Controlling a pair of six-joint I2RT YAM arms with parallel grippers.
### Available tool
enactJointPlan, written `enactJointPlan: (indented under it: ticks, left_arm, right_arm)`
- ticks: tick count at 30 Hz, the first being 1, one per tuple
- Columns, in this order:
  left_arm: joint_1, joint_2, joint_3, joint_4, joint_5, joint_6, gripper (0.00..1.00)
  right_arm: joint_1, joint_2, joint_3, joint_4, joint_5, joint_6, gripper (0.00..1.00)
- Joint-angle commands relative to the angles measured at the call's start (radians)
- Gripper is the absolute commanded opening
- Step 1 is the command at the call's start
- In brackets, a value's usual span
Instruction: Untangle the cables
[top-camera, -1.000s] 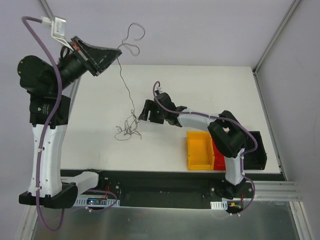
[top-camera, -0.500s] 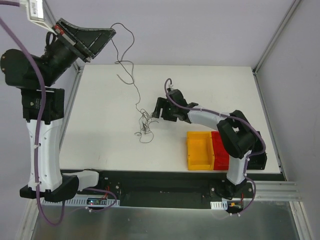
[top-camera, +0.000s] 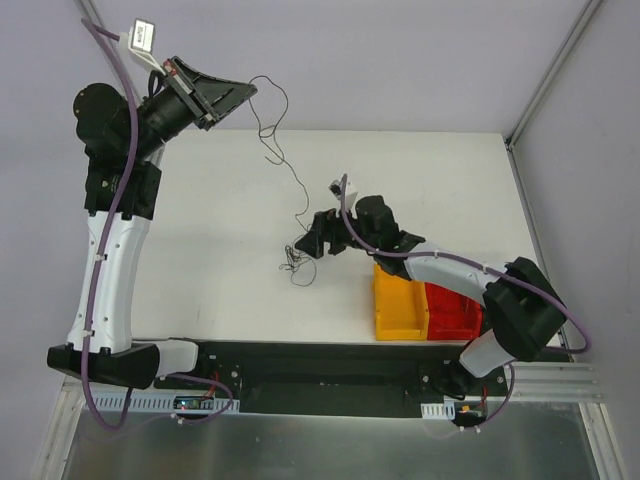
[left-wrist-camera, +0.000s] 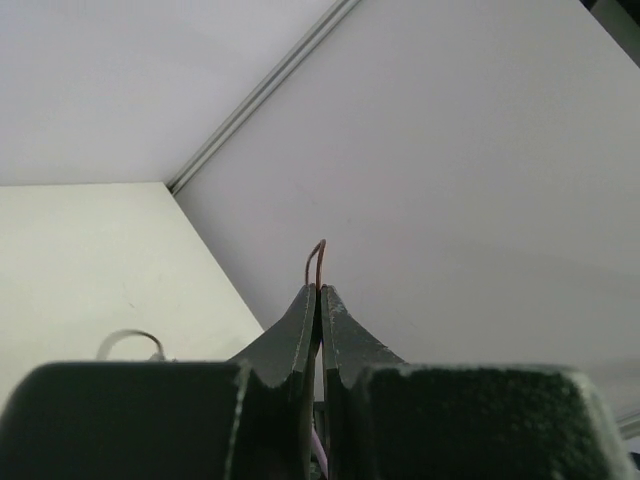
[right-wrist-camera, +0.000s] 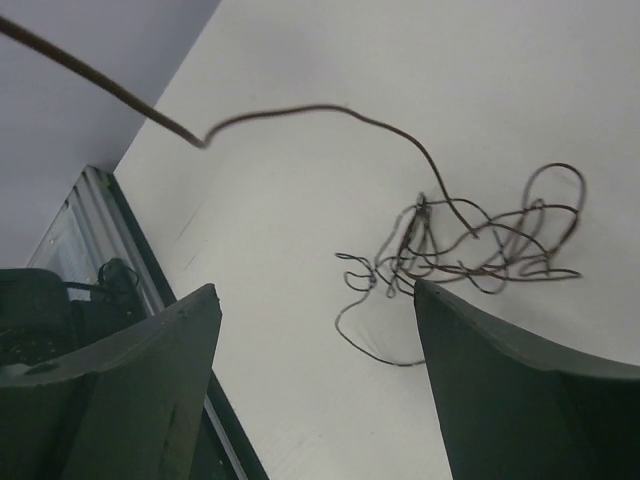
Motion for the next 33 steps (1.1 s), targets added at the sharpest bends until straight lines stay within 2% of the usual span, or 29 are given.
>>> enactJointPlan:
  ticks: [1,4,7,14,16,17,18,21,24,26,27,30,33]
  left_arm:
    - [-0.006,-0.073,-0.006,0.077,0.042,-0.029,0.00]
    - [-0.006,-0.095,-0.032,0.079,0.044,-0.032,0.00]
    - [-0.007,-0.119,-0.051,0.082,0.039,-0.035,0.00]
    - [-0.007,-0.141,-0.055,0.085,0.038,-0.030,0.00]
    - [-0.006,-0.139,-0.057,0.085,0.041,-0.019,0.00]
    - [-0.006,-0.141,-0.061,0.085,0.042,-0.015,0.00]
    - [-0.006,-0.140,-0.070,0.085,0.042,-0.006,0.00]
    - [-0.006,-0.141,-0.118,0.070,0.038,0.036,0.00]
    - [-0.006,-0.152,-0.216,0.004,-0.001,0.121,0.00]
    - [0.006,-0.158,-0.306,-0.034,-0.018,0.164,0.18]
    - [0.016,-0.150,-0.345,-0.050,-0.007,0.186,0.28]
    - [0.058,-0.115,-0.451,-0.078,0.036,0.200,0.42]
    - [0.068,-0.065,-0.537,-0.078,0.085,0.227,0.62]
  right_arm:
    - [0.059,-0.046,0.013,0.246,0.072,-0.024,0.81]
    - [0.077,-0.059,0.035,0.288,0.167,-0.021,0.81]
    - [0.096,-0.041,0.087,0.321,0.163,-0.010,0.80]
    - [0.120,-0.014,0.137,0.344,0.273,0.036,0.69]
    - [0.119,-0.004,0.166,0.316,0.264,0.036,0.58]
    - [0.120,-0.006,0.177,0.295,0.260,0.036,0.49]
    - [0.119,-0.012,0.186,0.275,0.250,0.039,0.35]
    - [0.119,-0.058,0.212,0.177,0.208,0.052,0.00]
    - [0.117,-0.118,0.297,-0.098,0.192,0.082,0.00]
    - [0.099,-0.151,0.341,-0.231,0.122,0.128,0.00]
    - [0.084,-0.171,0.335,-0.242,0.093,0.163,0.00]
    - [0.045,-0.221,0.309,-0.276,0.028,0.229,0.00]
    - [0.002,-0.236,0.315,-0.285,-0.033,0.257,0.00]
